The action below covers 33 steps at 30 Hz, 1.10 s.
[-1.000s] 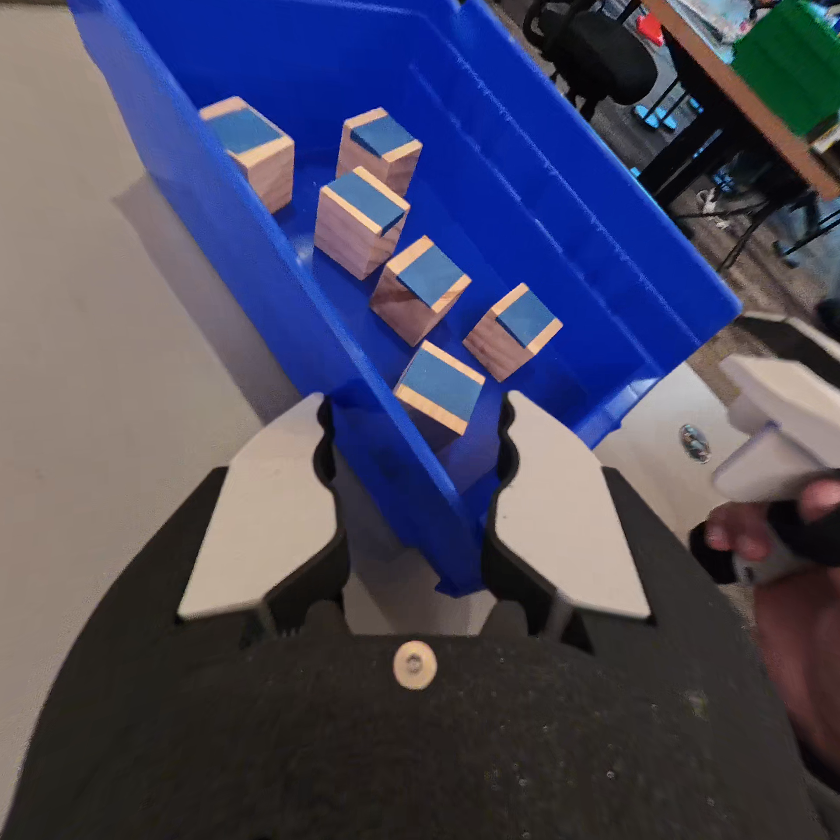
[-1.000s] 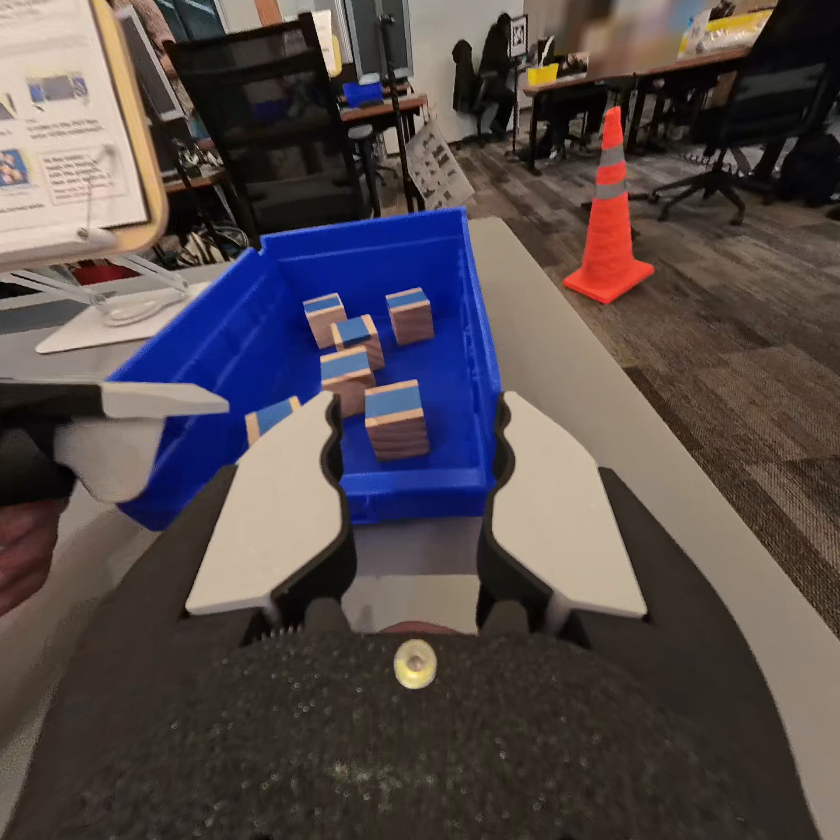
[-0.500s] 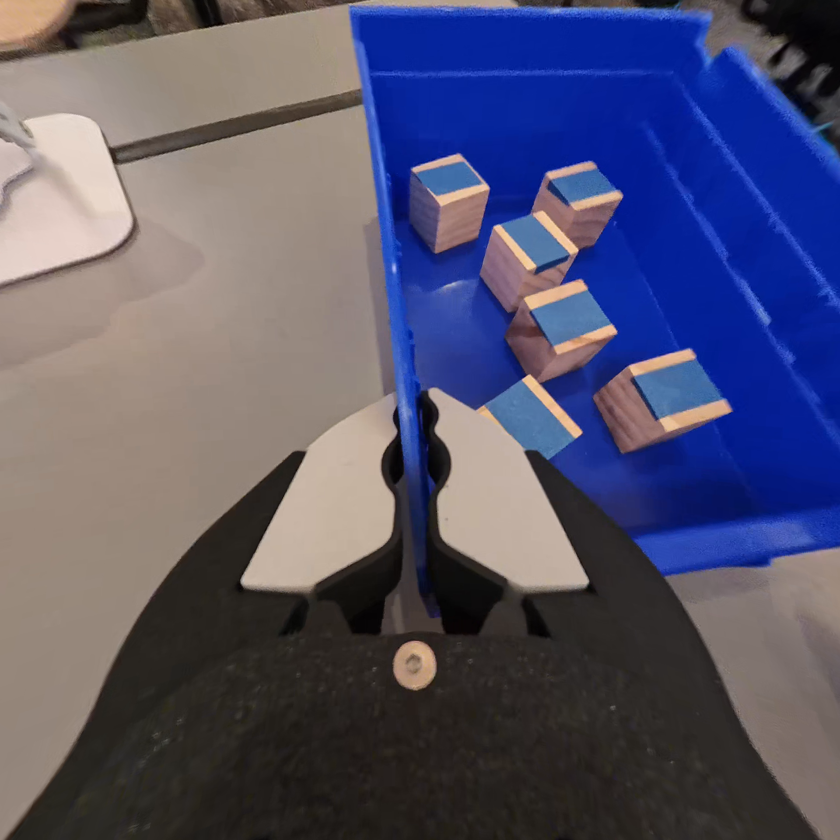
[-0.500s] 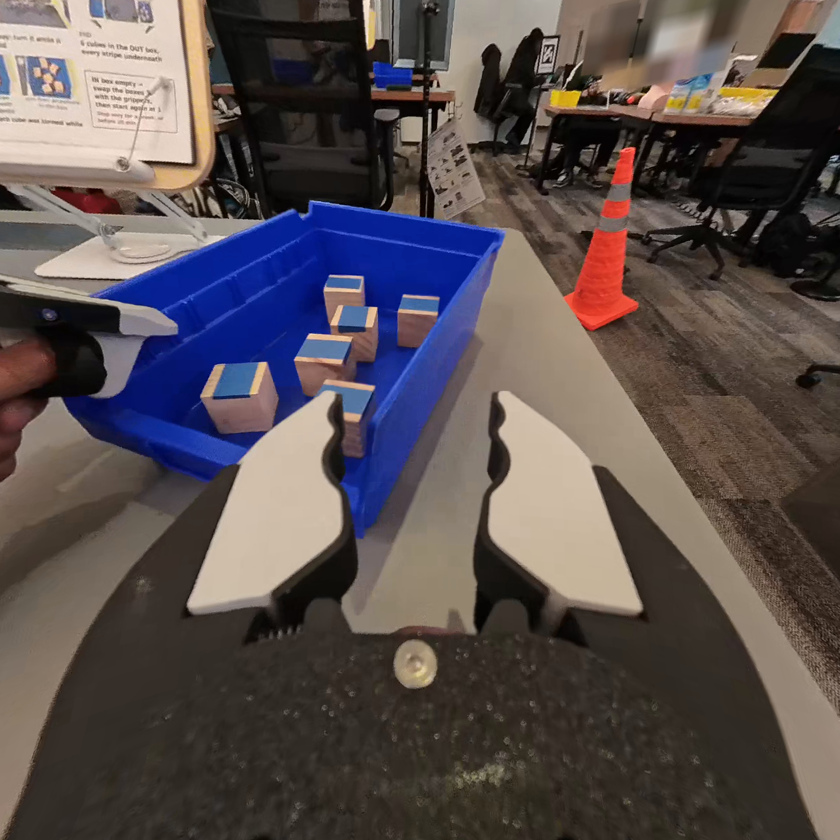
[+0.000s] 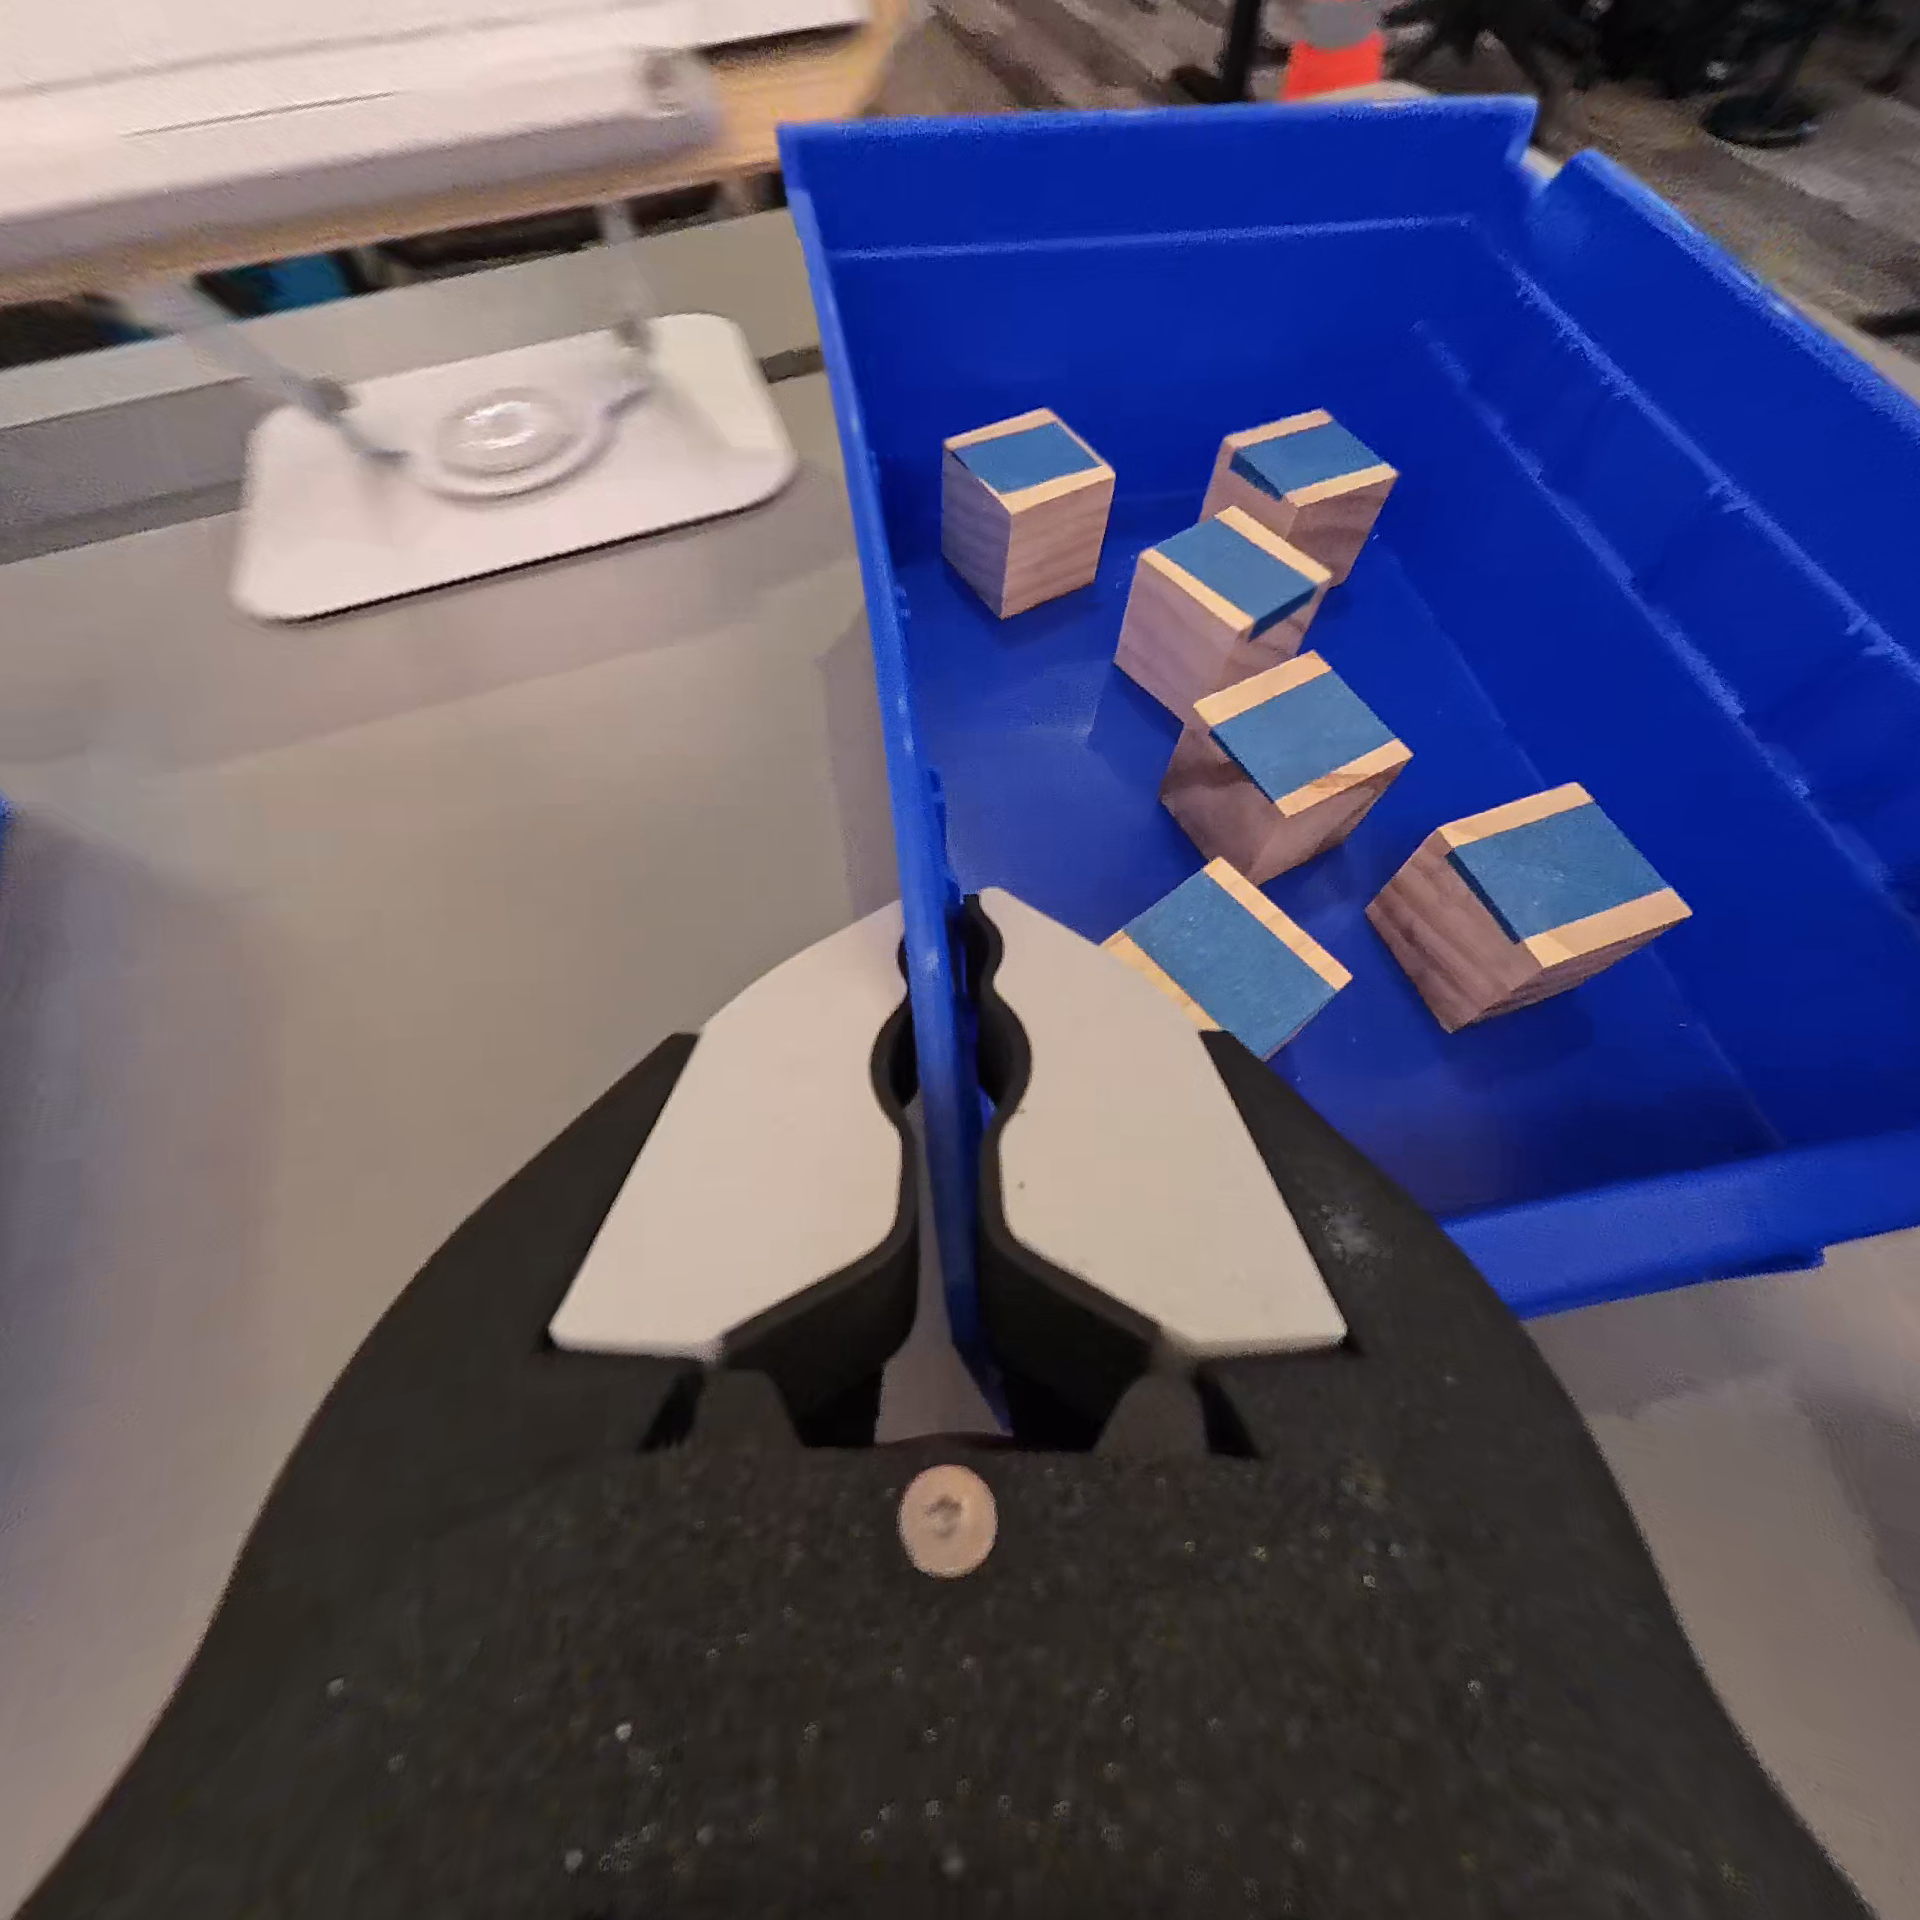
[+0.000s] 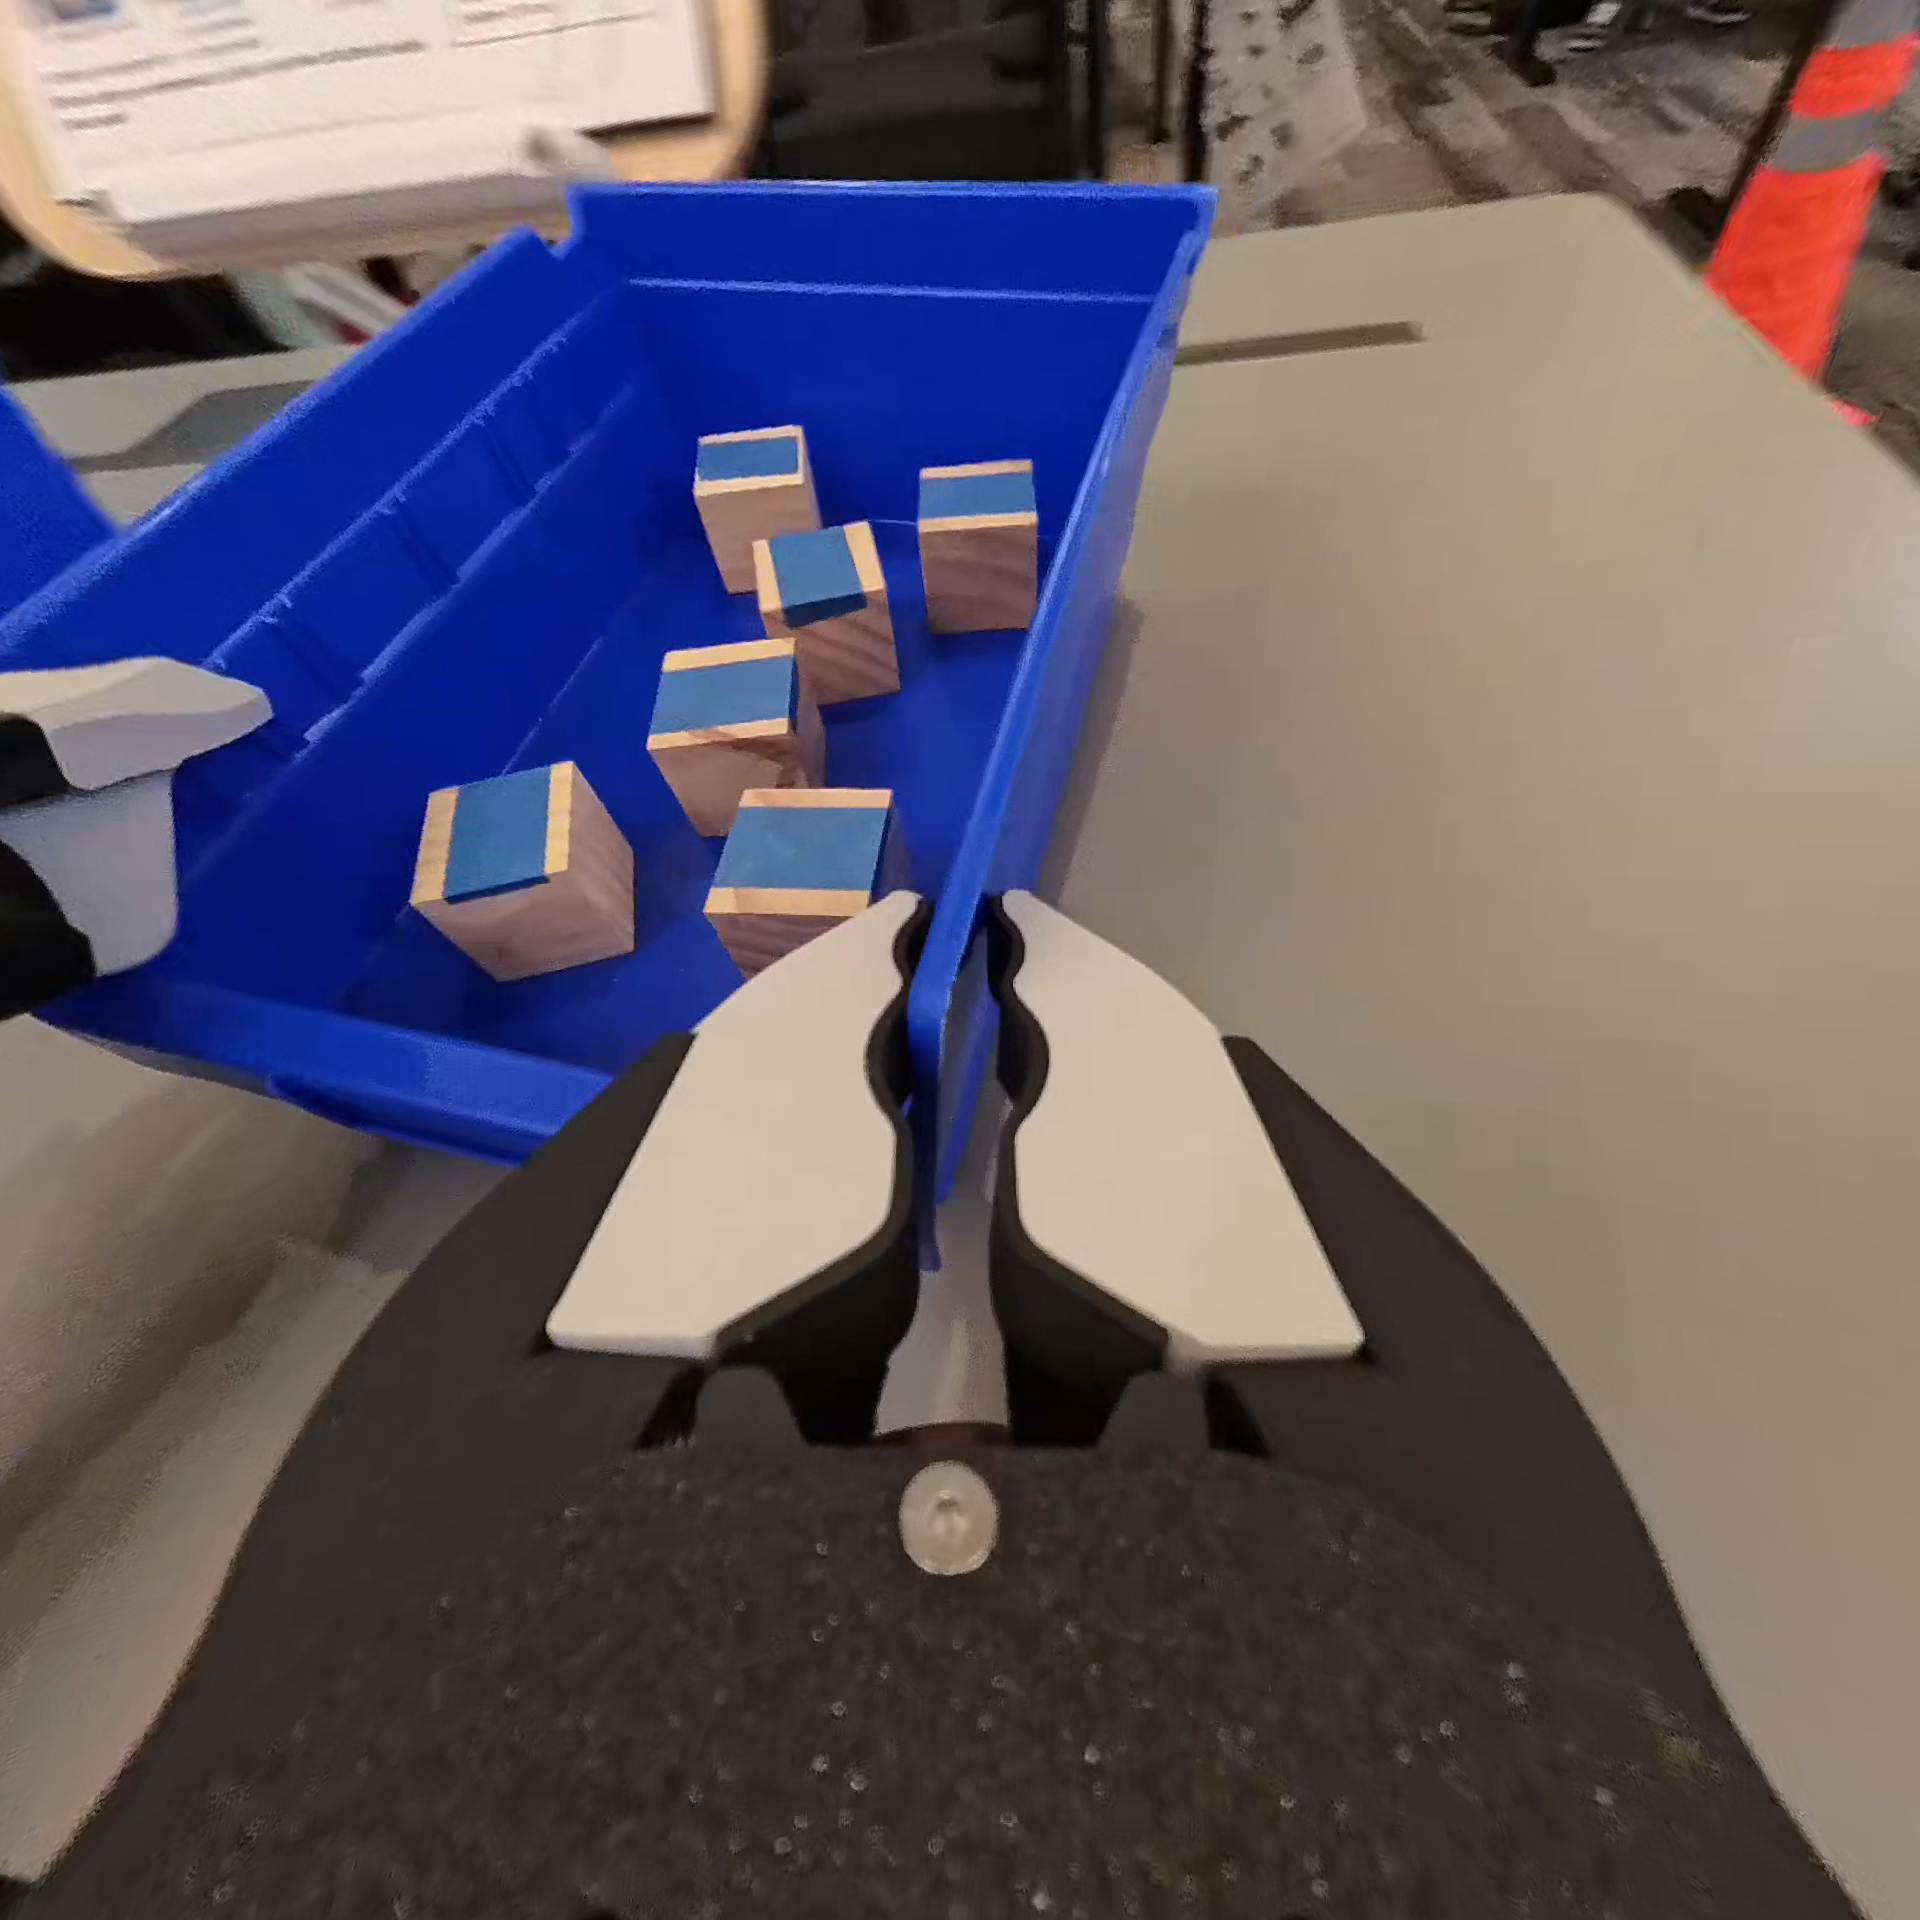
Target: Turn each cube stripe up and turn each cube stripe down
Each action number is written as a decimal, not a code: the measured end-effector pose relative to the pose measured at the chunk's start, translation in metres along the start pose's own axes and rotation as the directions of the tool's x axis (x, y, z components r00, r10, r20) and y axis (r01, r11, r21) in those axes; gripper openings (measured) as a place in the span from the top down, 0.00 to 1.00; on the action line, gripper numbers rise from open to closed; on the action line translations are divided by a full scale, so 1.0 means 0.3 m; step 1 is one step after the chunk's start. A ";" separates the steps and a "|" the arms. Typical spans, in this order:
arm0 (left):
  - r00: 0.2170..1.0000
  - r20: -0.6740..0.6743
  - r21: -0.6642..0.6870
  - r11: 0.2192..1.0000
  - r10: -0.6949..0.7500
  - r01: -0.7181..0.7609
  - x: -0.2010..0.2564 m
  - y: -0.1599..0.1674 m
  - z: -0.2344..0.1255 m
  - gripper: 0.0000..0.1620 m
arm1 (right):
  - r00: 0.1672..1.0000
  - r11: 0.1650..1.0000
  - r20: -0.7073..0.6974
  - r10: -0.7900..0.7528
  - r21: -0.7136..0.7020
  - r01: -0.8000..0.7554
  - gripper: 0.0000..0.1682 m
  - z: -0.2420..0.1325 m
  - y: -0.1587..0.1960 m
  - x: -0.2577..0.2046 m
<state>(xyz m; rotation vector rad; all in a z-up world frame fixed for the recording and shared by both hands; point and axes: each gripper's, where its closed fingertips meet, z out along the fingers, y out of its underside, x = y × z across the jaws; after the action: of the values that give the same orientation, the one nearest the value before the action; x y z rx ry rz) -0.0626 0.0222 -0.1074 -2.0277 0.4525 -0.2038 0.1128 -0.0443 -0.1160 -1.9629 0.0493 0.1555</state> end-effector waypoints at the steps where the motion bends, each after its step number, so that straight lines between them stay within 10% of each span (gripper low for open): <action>1: 0.999 0.029 0.003 1.000 -0.015 0.015 -0.069 0.017 -0.033 0.98 | 0.999 1.000 0.035 -0.014 0.004 0.014 0.95 0.016 -0.004 -0.069; 8: 0.962 0.255 -0.006 0.995 -0.094 0.098 -0.503 0.172 -0.229 0.98 | 0.967 0.992 0.237 -0.093 -0.055 0.109 0.96 0.155 0.035 -0.527; 14: 0.961 0.224 0.002 0.986 -0.162 0.166 -0.568 0.215 -0.238 0.95 | 0.953 0.990 0.275 -0.130 -0.022 0.141 0.93 0.158 0.049 -0.611; 18: 0.964 -0.014 0.000 0.964 -0.267 0.267 -0.475 0.192 -0.284 0.53 | 0.929 0.992 0.349 -0.125 0.044 0.117 0.79 0.114 0.052 -0.583; 22: 0.955 -0.158 0.051 0.964 -0.249 0.260 -0.467 0.147 -0.478 0.45 | 0.896 0.955 0.384 -0.223 0.270 0.122 0.65 -0.020 -0.016 -0.538; 28: 0.973 0.105 0.059 0.978 -0.208 0.202 -0.954 0.243 -0.653 0.44 | 0.833 0.878 0.381 -0.400 0.421 0.230 0.53 -0.126 -0.028 -0.591; 33: 0.918 0.074 0.085 0.920 -0.389 0.383 -1.303 0.333 -0.564 0.48 | 0.775 0.921 0.525 -0.350 0.342 0.184 0.49 -0.112 0.044 -0.683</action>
<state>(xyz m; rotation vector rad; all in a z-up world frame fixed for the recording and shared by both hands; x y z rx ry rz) -0.4993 -0.0016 -0.0955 -2.0322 -0.0181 -0.3627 -0.0886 -0.0883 -0.0882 -1.5510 -0.5876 0.5249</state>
